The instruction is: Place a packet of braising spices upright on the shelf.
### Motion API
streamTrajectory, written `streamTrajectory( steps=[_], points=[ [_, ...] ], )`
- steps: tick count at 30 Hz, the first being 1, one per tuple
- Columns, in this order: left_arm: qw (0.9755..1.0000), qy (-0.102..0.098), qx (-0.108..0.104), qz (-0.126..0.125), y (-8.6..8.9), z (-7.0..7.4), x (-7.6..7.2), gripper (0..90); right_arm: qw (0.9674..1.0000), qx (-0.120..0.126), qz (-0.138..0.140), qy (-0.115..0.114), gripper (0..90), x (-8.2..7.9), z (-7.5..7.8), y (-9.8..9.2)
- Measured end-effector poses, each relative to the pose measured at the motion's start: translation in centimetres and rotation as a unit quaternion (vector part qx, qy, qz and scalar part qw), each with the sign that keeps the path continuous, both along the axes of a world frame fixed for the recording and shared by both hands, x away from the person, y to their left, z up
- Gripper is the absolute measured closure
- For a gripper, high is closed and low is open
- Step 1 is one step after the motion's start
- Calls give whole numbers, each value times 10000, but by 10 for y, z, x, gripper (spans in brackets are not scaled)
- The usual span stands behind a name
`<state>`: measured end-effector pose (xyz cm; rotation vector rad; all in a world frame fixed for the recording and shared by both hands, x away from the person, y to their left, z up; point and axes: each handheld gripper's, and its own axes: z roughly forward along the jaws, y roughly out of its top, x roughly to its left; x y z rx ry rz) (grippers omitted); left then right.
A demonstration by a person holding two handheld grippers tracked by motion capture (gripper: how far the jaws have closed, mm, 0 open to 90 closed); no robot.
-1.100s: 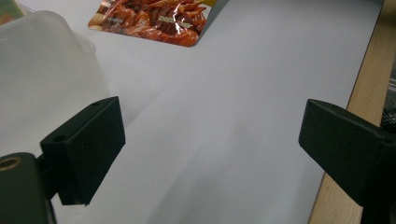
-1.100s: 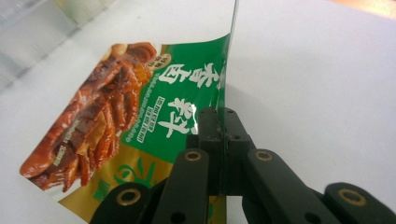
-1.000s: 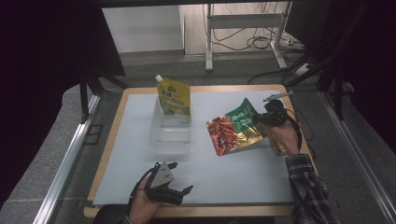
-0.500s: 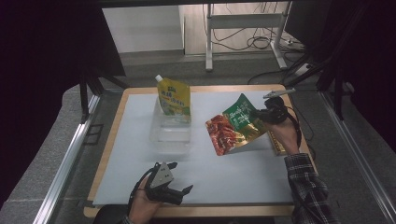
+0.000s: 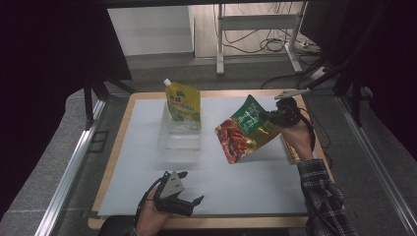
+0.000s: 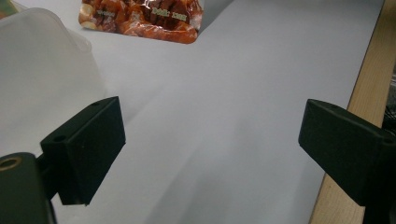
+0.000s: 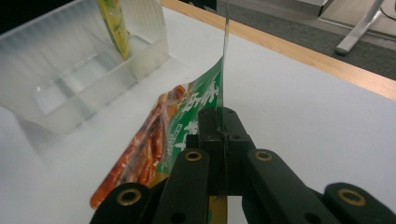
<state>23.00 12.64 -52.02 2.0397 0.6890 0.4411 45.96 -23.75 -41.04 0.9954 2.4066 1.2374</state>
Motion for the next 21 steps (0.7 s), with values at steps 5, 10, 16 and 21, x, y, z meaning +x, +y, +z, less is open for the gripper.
streamTrajectory(
  steps=[5, 10, 16, 21],
  points=[
    [10000, -10, -78, 44, 2, 1, 0, 67, 9999, 20, 98, -17, 889, -1, 10, 8],
    [9999, -13, -122, 55, 3, 1, 0, 65, 9997, 2, 238, -52, 889, -3, 22, 19],
    [9999, -27, -135, 53, 4, 2, 0, 65, 9991, 22, 420, -90, 890, -6, 36, 35],
    [9999, -27, -129, 44, 4, 2, 0, 66, 9983, 19, 569, -81, 890, -9, 47, 48]
  ],
)
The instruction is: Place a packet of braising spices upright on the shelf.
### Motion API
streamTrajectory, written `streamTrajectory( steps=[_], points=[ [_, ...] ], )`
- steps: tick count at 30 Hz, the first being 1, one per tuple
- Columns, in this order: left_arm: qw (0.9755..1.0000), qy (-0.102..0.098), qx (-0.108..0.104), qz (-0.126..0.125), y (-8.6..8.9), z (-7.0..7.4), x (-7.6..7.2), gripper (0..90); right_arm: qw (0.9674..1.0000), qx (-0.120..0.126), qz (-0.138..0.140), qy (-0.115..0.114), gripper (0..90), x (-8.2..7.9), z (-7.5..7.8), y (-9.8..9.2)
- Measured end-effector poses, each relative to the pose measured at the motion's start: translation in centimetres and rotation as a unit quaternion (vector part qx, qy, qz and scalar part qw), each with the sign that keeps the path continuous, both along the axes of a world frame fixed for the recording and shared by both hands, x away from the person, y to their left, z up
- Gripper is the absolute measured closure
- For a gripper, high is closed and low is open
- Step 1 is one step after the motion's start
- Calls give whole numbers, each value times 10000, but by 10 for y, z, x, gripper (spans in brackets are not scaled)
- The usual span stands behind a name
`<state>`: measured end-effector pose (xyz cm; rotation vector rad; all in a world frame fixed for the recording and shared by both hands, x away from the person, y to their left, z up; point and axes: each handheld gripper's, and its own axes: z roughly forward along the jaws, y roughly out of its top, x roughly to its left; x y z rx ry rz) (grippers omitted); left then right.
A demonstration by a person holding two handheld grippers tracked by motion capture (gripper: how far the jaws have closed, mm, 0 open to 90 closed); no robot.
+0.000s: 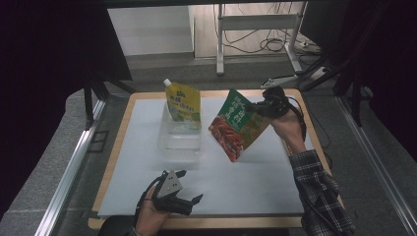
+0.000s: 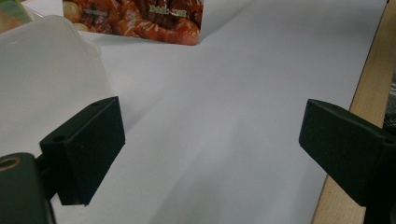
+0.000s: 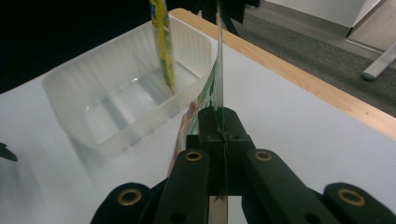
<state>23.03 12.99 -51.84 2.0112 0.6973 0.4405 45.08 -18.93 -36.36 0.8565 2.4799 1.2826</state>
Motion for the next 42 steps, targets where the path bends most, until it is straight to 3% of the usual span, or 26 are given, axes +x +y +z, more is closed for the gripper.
streamTrajectory(
  steps=[7, 18, 34, 42],
  points=[
    [10000, -3, 9, -2, 0, 0, 0, 66, 9997, -52, 204, -120, 891, -5, 13, 16],
    [10000, -20, 11, 3, 0, 0, -1, 66, 9989, -206, 234, -341, 891, -5, 32, 27],
    [10000, -25, -43, 0, 0, 1, -1, 64, 9965, 108, 734, -373, 891, -14, 60, 44],
    [10000, -33, -77, -1, 0, 1, -1, 62, 9950, 83, 909, -407, 891, -12, 66, 61]
  ],
)
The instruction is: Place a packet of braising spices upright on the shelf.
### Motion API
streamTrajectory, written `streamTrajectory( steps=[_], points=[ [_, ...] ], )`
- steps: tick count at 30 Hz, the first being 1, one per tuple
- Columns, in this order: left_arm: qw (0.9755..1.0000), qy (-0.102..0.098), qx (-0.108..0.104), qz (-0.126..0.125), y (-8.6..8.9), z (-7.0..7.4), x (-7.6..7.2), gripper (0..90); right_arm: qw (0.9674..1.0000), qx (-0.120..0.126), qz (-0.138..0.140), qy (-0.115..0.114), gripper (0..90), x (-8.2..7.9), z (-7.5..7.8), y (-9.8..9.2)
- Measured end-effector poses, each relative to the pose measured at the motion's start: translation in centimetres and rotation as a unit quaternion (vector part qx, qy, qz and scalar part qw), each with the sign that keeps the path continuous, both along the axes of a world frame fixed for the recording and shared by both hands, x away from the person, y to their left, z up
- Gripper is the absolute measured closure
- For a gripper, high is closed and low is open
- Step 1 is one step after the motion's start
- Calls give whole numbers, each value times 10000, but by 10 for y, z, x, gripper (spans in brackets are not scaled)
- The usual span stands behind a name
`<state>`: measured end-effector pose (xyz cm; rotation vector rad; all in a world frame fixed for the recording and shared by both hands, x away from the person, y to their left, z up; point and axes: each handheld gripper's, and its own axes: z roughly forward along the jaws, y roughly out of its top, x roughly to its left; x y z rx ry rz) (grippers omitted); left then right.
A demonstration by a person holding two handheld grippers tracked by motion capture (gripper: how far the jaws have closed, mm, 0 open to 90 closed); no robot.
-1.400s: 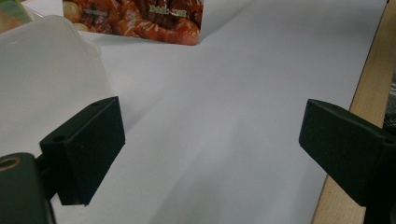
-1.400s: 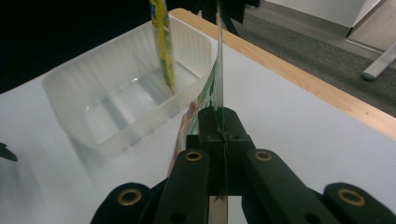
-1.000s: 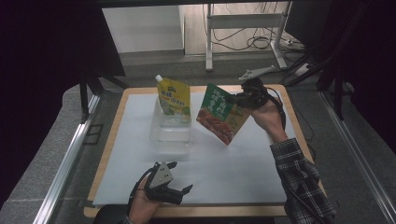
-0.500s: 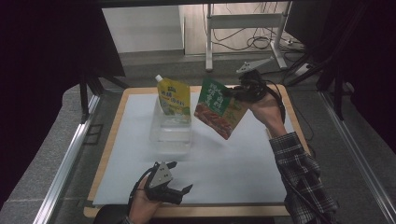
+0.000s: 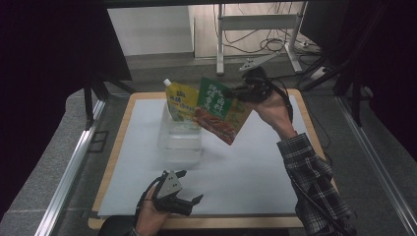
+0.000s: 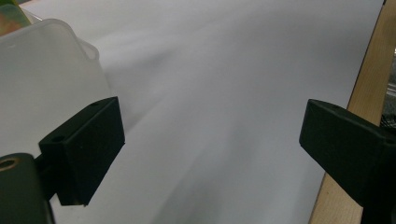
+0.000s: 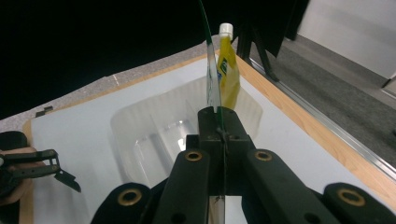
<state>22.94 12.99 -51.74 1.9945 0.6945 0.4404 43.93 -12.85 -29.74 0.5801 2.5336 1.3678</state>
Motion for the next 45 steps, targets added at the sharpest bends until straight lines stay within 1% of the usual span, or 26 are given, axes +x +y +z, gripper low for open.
streamTrajectory(
  steps=[10, 16, 25, 29, 32, 37, 41, 42, 45],
  points=[
    [10000, -30, -21, -5, 1, 1, 0, 62, 9998, 44, 172, 96, 890, 12, -3, 23],
    [10000, -37, -45, -14, 1, 1, 0, 62, 9996, 64, 245, 86, 890, 17, -1, 38],
    [10000, -63, -41, -16, 2, 2, -1, 62, 9994, 75, 332, 75, 890, 25, -2, 61],
    [10000, -65, -73, -14, 2, 2, -1, 62, 9993, 64, 370, 57, 890, 26, -3, 70],
    [10000, -67, -61, -16, 1, 2, -1, 63, 9992, 68, 390, 70, 890, 27, -2, 77],
    [10000, -71, -53, -19, 1, 2, -1, 63, 9991, 8, 419, 30, 890, 29, -2, 88],
    [10000, -66, -48, -20, 1, 2, -1, 63, 9989, 40, 468, 42, 890, 32, -2, 97],
    [10000, -70, -12, -33, 2, 2, -1, 63, 9988, 43, 477, 55, 890, 32, -2, 99],
    [10000, -72, -16, -39, 2, 2, -1, 63, 9987, 4, 500, 45, 890, 33, -4, 105]
  ],
)
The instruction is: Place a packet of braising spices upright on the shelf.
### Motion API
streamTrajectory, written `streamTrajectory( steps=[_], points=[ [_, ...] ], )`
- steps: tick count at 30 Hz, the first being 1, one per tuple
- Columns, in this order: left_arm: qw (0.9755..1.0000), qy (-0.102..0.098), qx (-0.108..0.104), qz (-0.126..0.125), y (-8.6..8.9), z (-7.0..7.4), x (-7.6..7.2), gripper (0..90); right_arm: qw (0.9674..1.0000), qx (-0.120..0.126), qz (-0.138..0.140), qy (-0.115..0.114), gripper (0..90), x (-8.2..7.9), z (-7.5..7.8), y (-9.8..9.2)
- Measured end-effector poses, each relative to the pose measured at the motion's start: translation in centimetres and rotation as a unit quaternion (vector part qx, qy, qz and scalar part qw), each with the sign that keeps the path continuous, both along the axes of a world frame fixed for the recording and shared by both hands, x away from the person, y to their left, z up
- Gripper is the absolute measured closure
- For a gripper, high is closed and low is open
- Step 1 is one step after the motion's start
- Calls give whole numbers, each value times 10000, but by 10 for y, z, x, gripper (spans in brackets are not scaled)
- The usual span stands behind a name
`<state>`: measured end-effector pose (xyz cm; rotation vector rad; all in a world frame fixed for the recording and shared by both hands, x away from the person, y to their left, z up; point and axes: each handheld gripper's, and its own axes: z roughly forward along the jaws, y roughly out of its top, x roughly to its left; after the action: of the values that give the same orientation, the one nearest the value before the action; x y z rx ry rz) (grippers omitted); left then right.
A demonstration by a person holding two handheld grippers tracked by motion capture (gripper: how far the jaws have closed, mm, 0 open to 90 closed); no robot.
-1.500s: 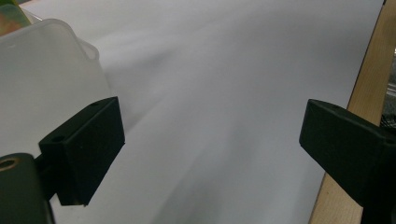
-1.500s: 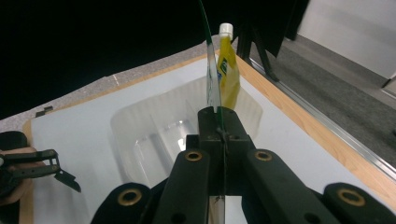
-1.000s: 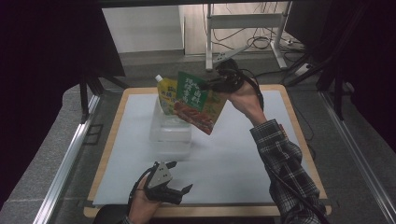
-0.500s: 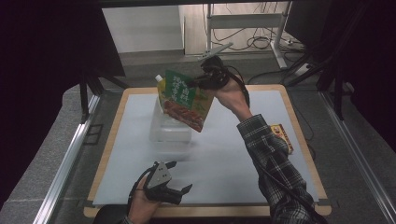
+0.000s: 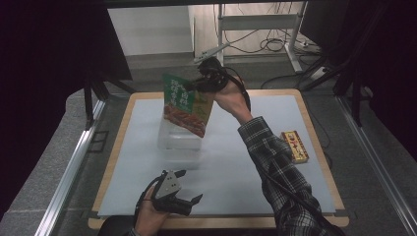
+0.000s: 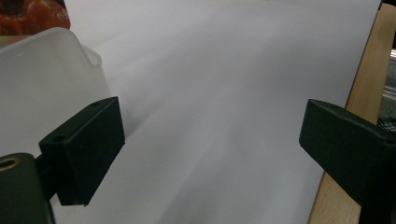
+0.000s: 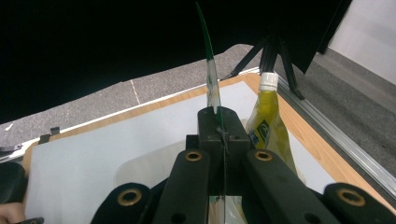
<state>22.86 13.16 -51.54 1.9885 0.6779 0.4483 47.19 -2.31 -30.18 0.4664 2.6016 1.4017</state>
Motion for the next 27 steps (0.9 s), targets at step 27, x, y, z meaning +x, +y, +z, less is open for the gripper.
streamTrajectory(
  steps=[27],
  points=[
    [10000, 22, 32, -30, -1, 0, 0, 64, 9988, -315, 21, 370, 887, 20, -39, 30]
  ],
)
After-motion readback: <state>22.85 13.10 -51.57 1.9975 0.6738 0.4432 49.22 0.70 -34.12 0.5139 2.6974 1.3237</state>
